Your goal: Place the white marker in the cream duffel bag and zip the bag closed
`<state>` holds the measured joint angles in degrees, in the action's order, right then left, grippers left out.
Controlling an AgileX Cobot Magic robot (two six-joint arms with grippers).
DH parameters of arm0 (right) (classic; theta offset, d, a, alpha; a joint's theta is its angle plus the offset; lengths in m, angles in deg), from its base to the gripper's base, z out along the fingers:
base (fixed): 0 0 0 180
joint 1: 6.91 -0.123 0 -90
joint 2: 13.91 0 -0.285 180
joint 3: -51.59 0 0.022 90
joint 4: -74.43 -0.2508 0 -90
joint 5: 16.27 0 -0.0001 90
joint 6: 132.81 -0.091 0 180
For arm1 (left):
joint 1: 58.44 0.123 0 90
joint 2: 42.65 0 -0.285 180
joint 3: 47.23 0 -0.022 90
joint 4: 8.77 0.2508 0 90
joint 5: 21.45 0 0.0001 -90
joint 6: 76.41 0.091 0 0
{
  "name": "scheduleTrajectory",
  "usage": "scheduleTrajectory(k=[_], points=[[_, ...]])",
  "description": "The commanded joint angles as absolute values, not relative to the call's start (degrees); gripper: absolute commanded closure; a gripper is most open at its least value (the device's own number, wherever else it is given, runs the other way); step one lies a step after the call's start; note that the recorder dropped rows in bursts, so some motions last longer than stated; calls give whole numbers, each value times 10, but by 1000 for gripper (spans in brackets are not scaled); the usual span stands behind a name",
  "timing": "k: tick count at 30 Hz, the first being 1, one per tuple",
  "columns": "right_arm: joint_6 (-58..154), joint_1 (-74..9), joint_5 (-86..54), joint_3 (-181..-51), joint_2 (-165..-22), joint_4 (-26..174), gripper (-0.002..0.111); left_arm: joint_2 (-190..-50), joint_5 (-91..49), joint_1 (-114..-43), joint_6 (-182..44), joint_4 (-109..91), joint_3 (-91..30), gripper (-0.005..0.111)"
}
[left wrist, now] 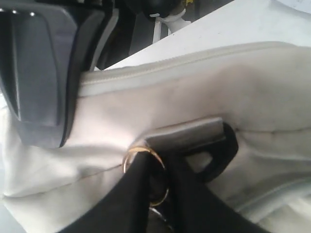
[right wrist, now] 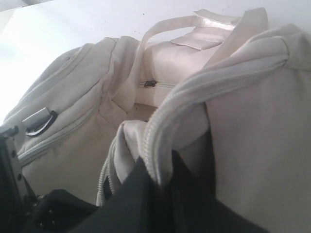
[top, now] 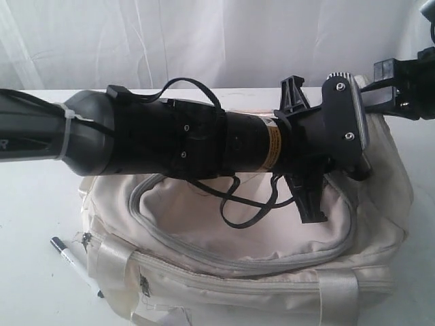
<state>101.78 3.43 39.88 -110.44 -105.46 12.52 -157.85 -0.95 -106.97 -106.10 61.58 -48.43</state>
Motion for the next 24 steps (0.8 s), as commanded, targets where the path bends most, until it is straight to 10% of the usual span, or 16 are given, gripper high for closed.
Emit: scheduleTrajectory(k=[1,24], points=[[1024,39,412,-1105,-1045,96,108,-1579,-17,-1072,-1060,619,-488,107],[1037,41,361,-1106,-1076,113,108,-1535,-32,-1116,-1114,652,-487,107]])
